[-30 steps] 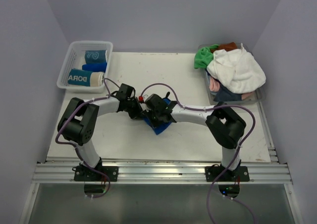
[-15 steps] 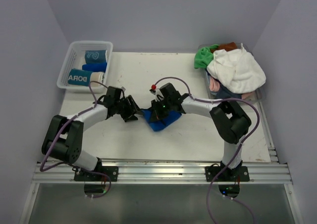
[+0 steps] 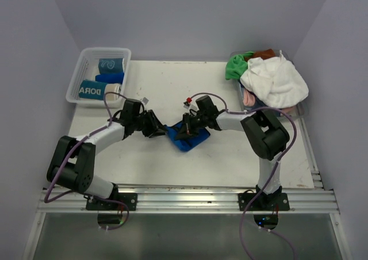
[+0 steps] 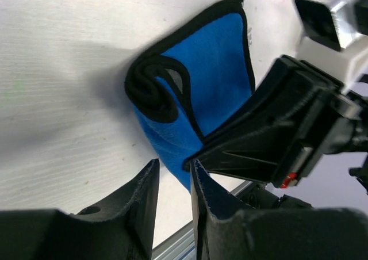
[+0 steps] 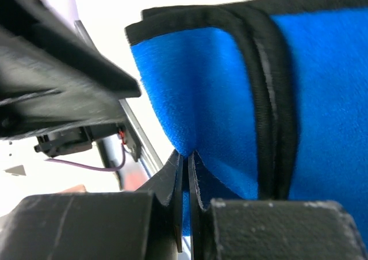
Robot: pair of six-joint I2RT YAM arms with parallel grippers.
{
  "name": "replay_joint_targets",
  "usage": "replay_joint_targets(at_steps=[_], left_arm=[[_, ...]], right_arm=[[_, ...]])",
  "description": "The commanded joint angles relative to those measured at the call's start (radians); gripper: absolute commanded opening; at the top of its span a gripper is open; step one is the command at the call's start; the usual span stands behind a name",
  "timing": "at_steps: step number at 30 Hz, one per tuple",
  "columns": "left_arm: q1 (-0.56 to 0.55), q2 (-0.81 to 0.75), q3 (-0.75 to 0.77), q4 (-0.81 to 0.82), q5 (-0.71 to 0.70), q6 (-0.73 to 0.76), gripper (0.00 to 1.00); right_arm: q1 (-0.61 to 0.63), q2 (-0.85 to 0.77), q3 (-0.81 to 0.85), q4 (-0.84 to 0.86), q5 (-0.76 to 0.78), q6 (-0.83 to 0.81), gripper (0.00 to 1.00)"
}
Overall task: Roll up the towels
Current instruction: Roll the towel
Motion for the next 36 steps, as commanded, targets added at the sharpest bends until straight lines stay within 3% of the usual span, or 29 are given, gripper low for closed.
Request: replay_joint_targets(at_steps=[1,16,36], left_arm=[[-0.019,0.012,0.021,0.089,0.056,0.001,0.30],[-0.073,0.149,0.107,0.121,0.038,0.024,0.26],[-0.085,0.270,0.215,0.109,-0.006,0.046,0.23]], right_arm=[[-0.012,0.022,-0.026,0.112,-0.092,0.100,0.00],[-0.058,0.086,-0.104,0.365,-0.182,0.291,0.00],[-0.078,0.117,-0.132,0.385,-0.201,0.300,0.00]])
